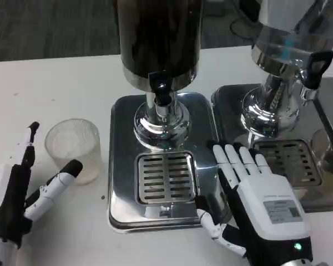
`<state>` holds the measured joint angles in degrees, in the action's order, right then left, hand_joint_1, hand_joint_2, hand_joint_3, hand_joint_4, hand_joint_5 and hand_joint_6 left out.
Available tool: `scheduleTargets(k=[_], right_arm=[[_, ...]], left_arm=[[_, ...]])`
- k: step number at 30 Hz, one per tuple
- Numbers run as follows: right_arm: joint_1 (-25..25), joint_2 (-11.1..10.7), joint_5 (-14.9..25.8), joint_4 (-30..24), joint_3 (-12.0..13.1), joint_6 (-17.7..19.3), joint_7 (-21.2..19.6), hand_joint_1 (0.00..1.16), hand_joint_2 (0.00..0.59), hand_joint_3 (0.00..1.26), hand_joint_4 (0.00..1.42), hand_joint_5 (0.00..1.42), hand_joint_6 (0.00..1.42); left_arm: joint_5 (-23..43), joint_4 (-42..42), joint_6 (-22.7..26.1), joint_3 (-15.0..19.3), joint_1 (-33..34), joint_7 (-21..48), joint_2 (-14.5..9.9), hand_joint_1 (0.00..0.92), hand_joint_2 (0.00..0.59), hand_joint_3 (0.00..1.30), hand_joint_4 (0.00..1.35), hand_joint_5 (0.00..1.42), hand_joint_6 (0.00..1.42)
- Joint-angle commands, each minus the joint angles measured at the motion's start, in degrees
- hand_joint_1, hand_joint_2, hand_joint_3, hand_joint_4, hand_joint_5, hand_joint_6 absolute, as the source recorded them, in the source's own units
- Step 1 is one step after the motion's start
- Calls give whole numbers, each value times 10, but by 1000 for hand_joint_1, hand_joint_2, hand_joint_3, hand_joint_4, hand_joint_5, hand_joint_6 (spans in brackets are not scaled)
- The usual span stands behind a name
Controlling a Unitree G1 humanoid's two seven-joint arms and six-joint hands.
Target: Grasp the cup under the faucet to collect the drink, then remove the cup.
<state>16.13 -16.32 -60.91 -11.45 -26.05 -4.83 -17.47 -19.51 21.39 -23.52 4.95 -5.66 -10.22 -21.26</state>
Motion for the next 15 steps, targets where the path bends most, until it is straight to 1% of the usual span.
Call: scheduleTargets(k=[1, 8, 12, 15], right_arm=[[1, -1, 4, -6, 4, 1, 7, 240, 440, 0, 0, 0, 0], [0, 1, 6, -6, 7, 3, 8, 238, 437, 0, 0, 0, 0], [2, 1, 8, -7, 10, 2, 8, 235, 433, 0, 0, 0, 0], [3, 0, 6, -8, 11, 2, 9, 234, 432, 0, 0, 0, 0]], left_arm=[[17, 46, -41, 2, 21, -24, 13, 2, 0, 0, 0, 0, 0], [18, 124, -75, -11, 55, -25, 16, 57, 0, 0, 0, 0, 0], [12, 146, -91, -22, 66, -20, 8, 82, 0, 0, 0, 0, 0], [4, 155, -90, -28, 71, -21, 2, 98, 0, 0, 0, 0, 0]])
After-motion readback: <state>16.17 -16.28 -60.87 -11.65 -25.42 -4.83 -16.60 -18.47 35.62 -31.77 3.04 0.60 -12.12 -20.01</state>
